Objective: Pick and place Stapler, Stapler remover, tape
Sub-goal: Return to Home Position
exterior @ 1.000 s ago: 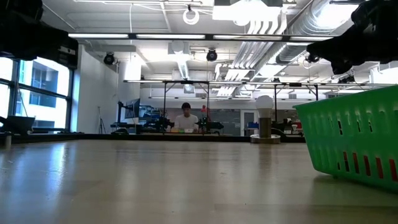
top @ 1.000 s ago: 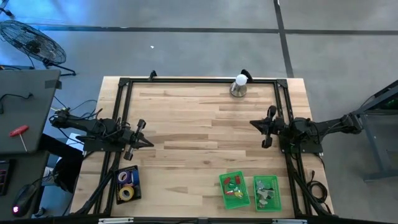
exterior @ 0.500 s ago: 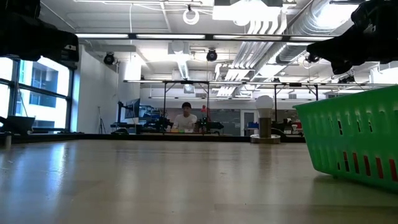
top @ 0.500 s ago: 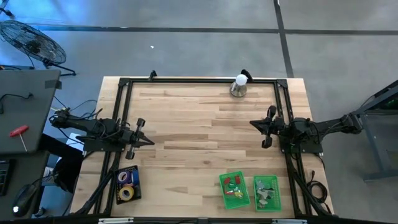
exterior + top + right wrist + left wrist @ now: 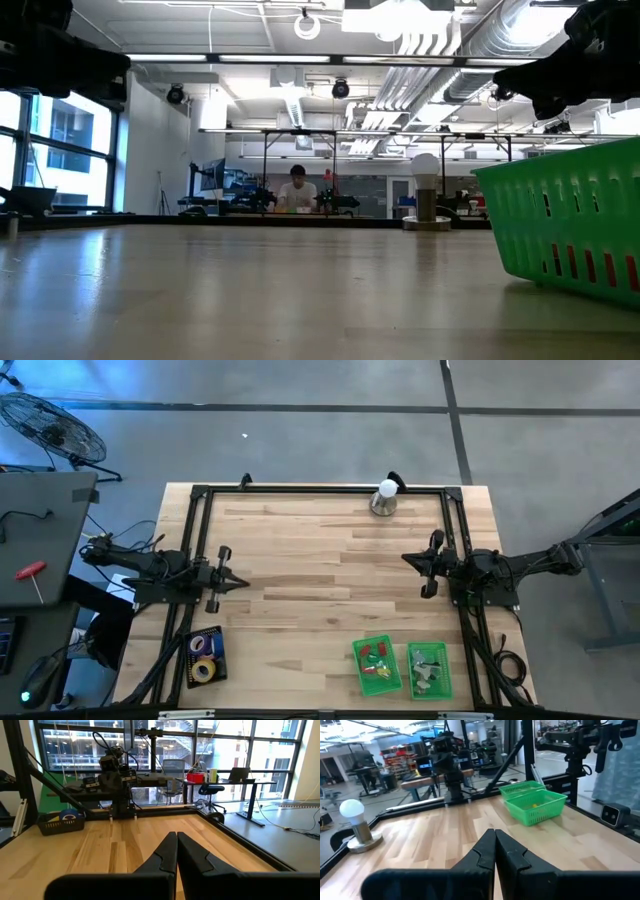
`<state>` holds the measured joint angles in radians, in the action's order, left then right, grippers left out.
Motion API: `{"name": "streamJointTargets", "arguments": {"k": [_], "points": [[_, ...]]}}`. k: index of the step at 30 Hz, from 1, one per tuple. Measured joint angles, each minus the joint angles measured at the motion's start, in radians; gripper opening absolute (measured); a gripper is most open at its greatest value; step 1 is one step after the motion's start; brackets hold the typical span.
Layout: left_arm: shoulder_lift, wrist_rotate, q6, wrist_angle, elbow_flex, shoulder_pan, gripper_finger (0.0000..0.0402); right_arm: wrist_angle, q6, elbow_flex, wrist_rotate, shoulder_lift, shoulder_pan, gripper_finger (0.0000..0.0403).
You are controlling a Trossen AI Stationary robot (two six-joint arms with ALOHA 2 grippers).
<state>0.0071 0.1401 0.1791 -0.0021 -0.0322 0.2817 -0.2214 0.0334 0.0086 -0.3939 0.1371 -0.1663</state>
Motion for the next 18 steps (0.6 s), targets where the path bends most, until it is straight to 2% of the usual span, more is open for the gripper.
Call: {"name": "streamJointTargets", "arguments": {"k": [18], "points": [[0.000,-0.007,-0.002,0.002,0.000,0.000,0.0000,0.000,0.000,0.000,0.000,0.000,0.000,0.0000]]}}
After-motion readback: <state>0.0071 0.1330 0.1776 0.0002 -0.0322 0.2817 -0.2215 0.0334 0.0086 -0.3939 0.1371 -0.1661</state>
